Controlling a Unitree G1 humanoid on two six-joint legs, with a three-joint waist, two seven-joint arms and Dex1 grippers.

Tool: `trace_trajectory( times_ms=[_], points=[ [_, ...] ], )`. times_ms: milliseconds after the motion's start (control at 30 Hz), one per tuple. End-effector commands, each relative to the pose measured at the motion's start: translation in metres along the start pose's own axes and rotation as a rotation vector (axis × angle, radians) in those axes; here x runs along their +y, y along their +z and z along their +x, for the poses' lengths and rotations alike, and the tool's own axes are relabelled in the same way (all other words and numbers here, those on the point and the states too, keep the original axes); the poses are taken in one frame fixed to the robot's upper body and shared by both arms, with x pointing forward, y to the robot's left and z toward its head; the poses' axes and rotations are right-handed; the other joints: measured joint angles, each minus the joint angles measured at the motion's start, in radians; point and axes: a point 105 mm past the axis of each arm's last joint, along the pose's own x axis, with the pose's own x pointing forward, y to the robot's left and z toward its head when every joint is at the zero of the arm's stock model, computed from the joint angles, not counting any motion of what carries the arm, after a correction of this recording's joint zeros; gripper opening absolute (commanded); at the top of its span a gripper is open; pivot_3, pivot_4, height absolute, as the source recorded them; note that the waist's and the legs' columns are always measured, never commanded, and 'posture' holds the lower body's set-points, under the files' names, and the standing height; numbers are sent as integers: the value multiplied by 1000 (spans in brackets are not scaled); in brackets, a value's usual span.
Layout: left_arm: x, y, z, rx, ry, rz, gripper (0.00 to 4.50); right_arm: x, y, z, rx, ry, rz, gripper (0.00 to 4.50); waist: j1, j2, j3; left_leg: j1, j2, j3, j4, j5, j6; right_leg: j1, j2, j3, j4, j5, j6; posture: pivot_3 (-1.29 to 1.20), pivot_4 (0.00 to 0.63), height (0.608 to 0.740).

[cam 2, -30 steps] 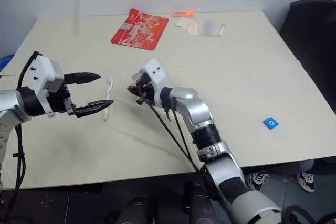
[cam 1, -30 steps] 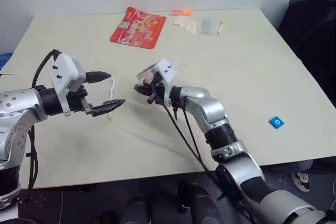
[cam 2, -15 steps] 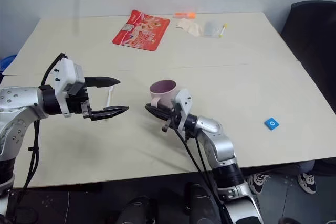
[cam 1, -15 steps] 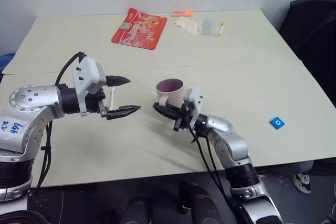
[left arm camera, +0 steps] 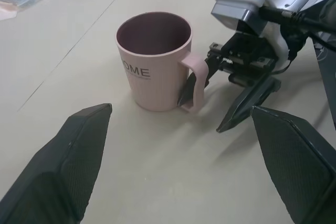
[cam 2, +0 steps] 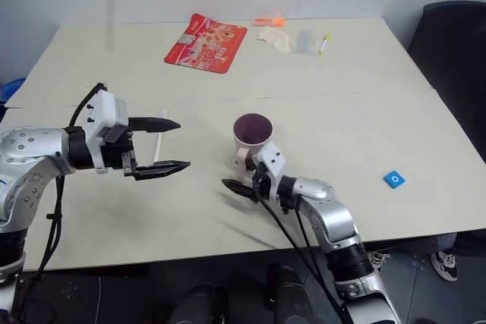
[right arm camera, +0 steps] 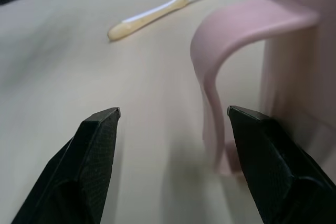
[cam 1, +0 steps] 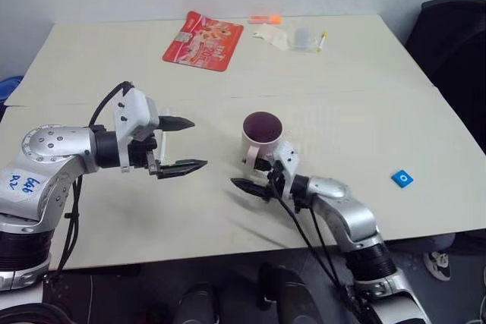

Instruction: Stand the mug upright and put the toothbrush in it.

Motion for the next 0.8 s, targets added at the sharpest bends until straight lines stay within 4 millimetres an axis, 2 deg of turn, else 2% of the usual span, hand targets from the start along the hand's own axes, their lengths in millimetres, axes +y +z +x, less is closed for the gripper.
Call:
trace_trajectory(
  times_ms=[33,133,167,267,300,367,433,500,600,700,800],
  points=[
    [3,-2,-8,9,24,12,4500,11,17,-17,6,-2,-68,3455,0,0,0,0,0,0,0,0,0,0,0,0,0,0,0,0,150,740],
    [18,-14,-13,73,114,-8,4500,6,18,-34,71,-67,-88,3455,0,0,0,0,0,0,0,0,0,0,0,0,0,0,0,0,150,740],
    [32,-24,-17,123,203,-45,4500,3,20,-46,93,-89,-90,3455,1,0,0,0,0,0,0,0,0,0,0,0,0,0,0,0,150,740],
    [58,-40,-28,191,383,-158,4500,13,29,-73,125,-43,-130,3455,10,0,0,0,-2,0,0,0,1,0,0,0,0,0,0,0,150,740],
    [65,-40,-29,185,428,-176,4500,19,35,-84,134,-14,-147,3455,19,0,0,0,-2,-1,0,0,1,0,0,0,0,0,0,0,150,740],
    [89,-48,-31,185,623,-311,4500,25,52,-107,149,7,-178,3455,29,0,0,0,-2,-1,0,-1,3,1,0,-1,-1,0,1,0,150,740],
    [96,-61,-27,232,704,-412,4500,30,69,-119,134,29,-192,3455,40,-1,0,-1,-3,-2,1,0,4,1,0,-1,-1,1,2,0,150,740],
    [95,-69,-19,263,712,-459,4500,32,91,-123,77,46,-197,3821,42,-2,-1,0,-4,-2,1,0,5,2,-1,0,-2,2,3,0,150,740],
    [97,-82,-6,295,716,-540,4500,26,124,-127,9,25,-231,4461,39,-3,-1,1,-4,0,1,0,5,2,-1,0,-1,2,4,0,150,740],
    [100,-92,5,329,699,-594,4500,24,149,-126,-23,37,-267,4461,43,-3,-1,1,-3,0,1,0,4,2,-1,1,0,2,3,0,150,740],
    [104,-97,14,354,691,-613,4500,22,162,-127,-31,45,-286,4461,49,-3,-1,0,-4,0,1,1,4,1,-1,0,-1,2,3,0,150,740]
  ],
)
